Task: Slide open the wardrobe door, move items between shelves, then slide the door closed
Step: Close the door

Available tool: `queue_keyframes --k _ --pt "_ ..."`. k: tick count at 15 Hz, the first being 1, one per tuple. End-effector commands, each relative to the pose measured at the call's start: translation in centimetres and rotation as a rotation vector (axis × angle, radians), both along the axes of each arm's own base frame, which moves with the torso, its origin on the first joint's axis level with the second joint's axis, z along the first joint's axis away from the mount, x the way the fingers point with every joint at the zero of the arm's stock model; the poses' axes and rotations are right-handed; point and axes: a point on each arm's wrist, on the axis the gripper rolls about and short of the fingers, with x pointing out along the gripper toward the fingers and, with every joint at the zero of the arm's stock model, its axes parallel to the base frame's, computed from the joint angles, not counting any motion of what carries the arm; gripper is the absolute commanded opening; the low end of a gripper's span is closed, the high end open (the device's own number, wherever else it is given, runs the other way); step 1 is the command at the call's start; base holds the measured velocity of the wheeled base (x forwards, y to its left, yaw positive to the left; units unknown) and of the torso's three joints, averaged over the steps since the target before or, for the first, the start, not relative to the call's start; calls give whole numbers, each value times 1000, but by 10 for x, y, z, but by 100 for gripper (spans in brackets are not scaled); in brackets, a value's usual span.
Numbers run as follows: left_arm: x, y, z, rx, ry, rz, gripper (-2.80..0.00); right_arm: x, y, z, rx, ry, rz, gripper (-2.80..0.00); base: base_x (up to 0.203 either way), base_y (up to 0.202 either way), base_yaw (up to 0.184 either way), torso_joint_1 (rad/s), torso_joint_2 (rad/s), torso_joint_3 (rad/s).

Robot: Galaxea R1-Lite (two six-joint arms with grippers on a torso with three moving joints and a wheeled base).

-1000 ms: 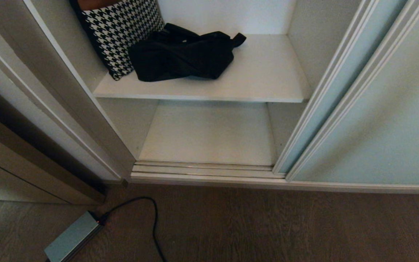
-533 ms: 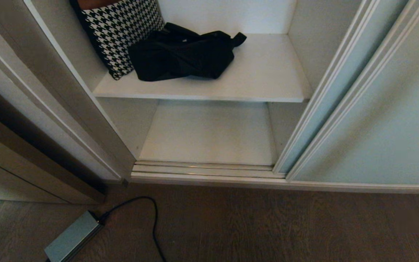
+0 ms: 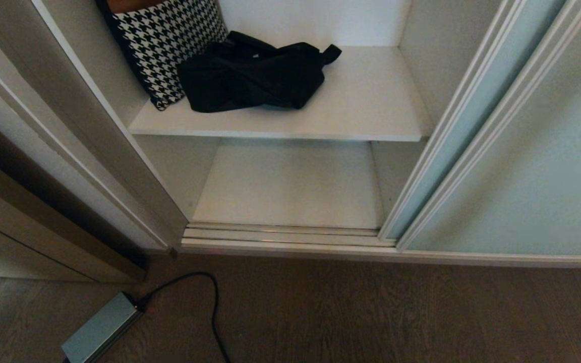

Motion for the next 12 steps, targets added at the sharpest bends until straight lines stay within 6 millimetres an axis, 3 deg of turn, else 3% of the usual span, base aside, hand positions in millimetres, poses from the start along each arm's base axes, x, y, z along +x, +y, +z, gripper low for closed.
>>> queue_keyframes --k 1,4,12 --pt "0 0 0 0 2 1 -280 26 -13 -11 30 41 18 -280 0 0 0 0 0 0" --pt "0 0 0 0 2 0 -280 47 -23 -21 82 75 127 -280 0 0 0 0 0 0" --pt "0 0 0 0 2 1 -280 95 -38 -44 96 104 147 -280 0 0 0 0 0 0"
